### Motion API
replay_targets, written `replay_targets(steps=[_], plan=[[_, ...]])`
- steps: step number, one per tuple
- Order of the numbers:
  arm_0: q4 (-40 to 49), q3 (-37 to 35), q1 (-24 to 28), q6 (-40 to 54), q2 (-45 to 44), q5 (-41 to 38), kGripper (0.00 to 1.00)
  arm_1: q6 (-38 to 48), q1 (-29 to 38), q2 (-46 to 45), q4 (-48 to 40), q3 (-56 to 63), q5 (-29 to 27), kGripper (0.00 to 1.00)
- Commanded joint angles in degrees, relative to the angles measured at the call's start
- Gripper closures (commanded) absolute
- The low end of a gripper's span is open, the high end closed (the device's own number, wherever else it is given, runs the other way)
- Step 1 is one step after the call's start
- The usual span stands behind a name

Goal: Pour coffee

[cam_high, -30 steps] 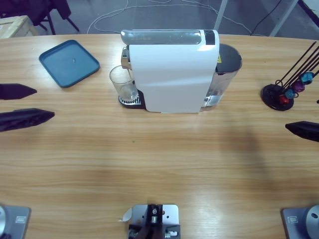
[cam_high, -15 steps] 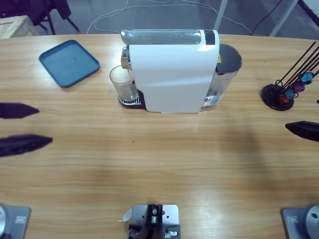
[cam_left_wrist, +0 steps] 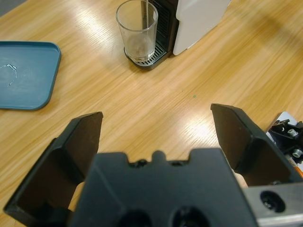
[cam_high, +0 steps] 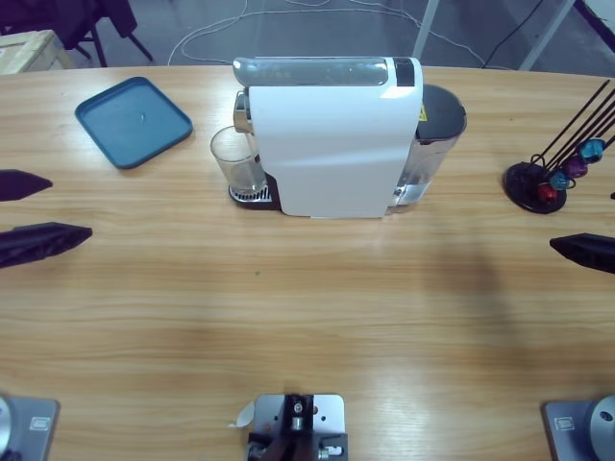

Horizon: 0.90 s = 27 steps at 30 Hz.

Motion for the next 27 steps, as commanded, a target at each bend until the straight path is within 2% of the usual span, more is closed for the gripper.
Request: replay_targets(steps=[1,27], plan=[[-1.41,3.09,-0.46,-0.83,-2.74,-0.51,0.000,0.33,0.40,1.85,-0.16,0.21,-0.78,0.000],[-2.02,3.35,-0.81,-1.67,-0.59,-0.93,0.000,0.77,0.40,0.97,-0.32,0.47,-1.35,0.000]])
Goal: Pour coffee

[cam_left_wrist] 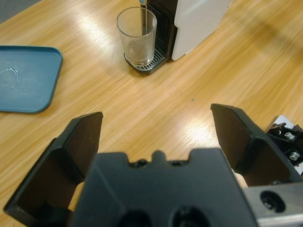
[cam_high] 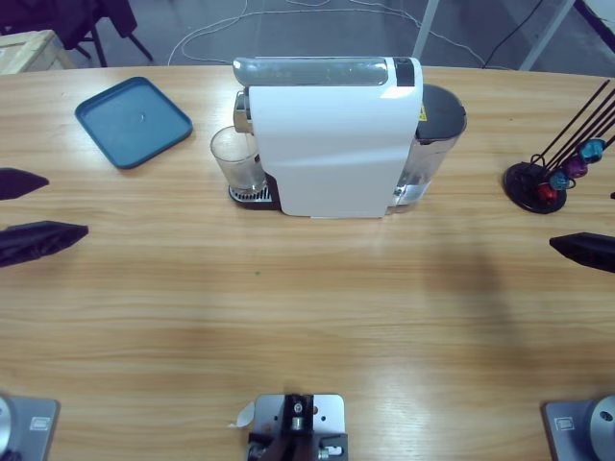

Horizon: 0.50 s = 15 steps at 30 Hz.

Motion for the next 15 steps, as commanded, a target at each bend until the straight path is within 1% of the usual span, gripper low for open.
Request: replay_targets(steps=[1,15], plan=[[-0.91,2.65,-0.62,-0.91,0.62,-0.90,0.000,0.59,0.40,0.84,-0.30,0.47,-1.02,0.000],[-1.15,2.82,-0.73,-1.09,0.78,-0.86,0.000,0.60,0.40,1.70,-0.14,0.19,-1.02,0.000]])
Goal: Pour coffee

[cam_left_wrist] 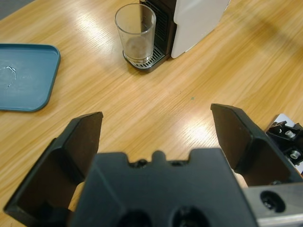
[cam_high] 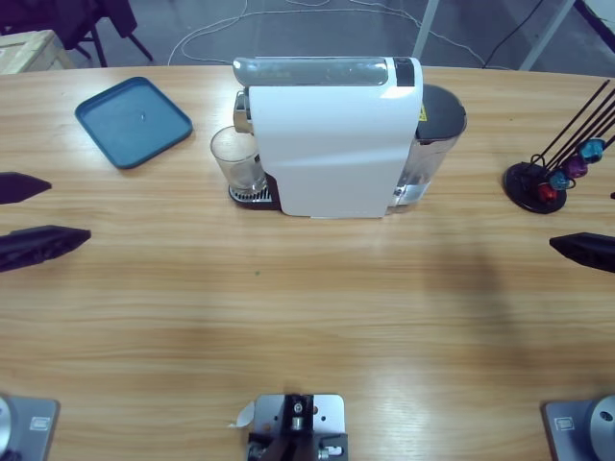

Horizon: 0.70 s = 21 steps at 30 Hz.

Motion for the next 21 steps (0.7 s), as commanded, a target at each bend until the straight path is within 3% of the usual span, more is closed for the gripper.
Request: replay_targets(steps=[1,6,9,12,17,21], plan=[[-0.90,2.00,-0.55,-0.98,0.57,-0.83,0.000,0.58,0.40,1.44,-0.21,0.28,-1.00,0.000],[-1.23,1.05,-0.42,3.25,0.45,-2.62,0.023,0.60,0.40,1.77,-0.19,0.19,-0.72,0.000],[-1.85,-2.56,1.19,8.90,8.33,-3.76,0.018,0.58,0.40,2.56,-0.04,-0.06,-0.56,0.000],[-8.21,-5.14,1.21,13.98,17.73,-4.34,0.011,0.62,0.40,3.02,0.00,-0.14,-0.40,0.000],[-11.04,-13.96,7.07,14.75,31.51,-14.84,0.000,0.57,0.40,5.62,0.58,-0.92,-0.14,0.000],[-14.27,-16.62,8.68,16.10,37.26,-16.68,0.000,0.57,0.40,7.34,1.02,-1.53,-0.05,0.000]])
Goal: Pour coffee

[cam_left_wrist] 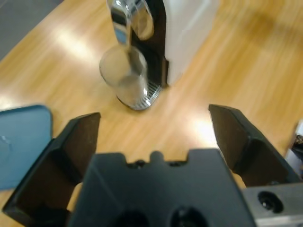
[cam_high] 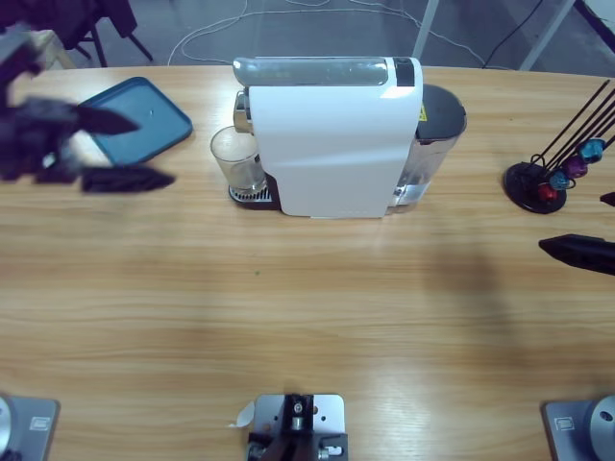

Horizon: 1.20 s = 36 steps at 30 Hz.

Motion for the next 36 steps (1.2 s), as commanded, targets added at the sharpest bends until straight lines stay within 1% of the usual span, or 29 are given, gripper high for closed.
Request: replay_targets(steps=[1,5,8,10,17,20,22,26,29,33,36], plan=[[-5.43,-5.37,4.27,2.46,14.03,-5.69,0.000,0.53,0.39,4.30,0.99,-1.26,-0.05,0.000],[-6.45,-5.14,4.27,7.89,17.84,-5.45,0.000,0.50,0.39,4.93,1.17,-1.47,0.03,0.000],[-6.63,-4.66,4.18,11.70,19.81,-1.25,0.000,0.22,0.39,5.09,1.26,-1.52,0.32,0.000],[-7.30,-4.93,4.18,12.72,20.27,-0.65,0.000,0.18,0.39,5.53,1.27,-1.65,0.39,0.000],[-11.15,-5.65,4.18,12.25,23.82,-0.61,0.000,-0.07,0.39,7.20,1.68,-2.26,0.47,0.000],[-11.73,-5.58,4.18,12.19,25.16,-1.63,0.000,-0.03,0.39,8.20,-0.61,-1.00,1.02,0.000],[-11.81,-5.54,4.18,12.25,25.51,-2.39,0.000,0.53,0.37,8.78,-3.49,1.13,2.64,0.000],[-12.10,-5.49,4.18,12.12,25.44,-4.60,0.000,0.57,0.37,9.57,-3.66,1.11,2.57,0.000],[-12.17,-5.42,4.18,11.67,24.38,-4.73,0.000,0.44,0.39,10.42,-3.93,1.17,2.44,0.000],[-12.17,-5.10,4.98,10.26,20.57,-4.59,0.000,0.27,0.39,11.03,-4.19,1.38,2.50,0.000],[-12.17,-4.72,4.55,9.15,17.97,-4.81,0.000,0.27,0.37,11.00,-4.19,1.38,2.50,0.000]])
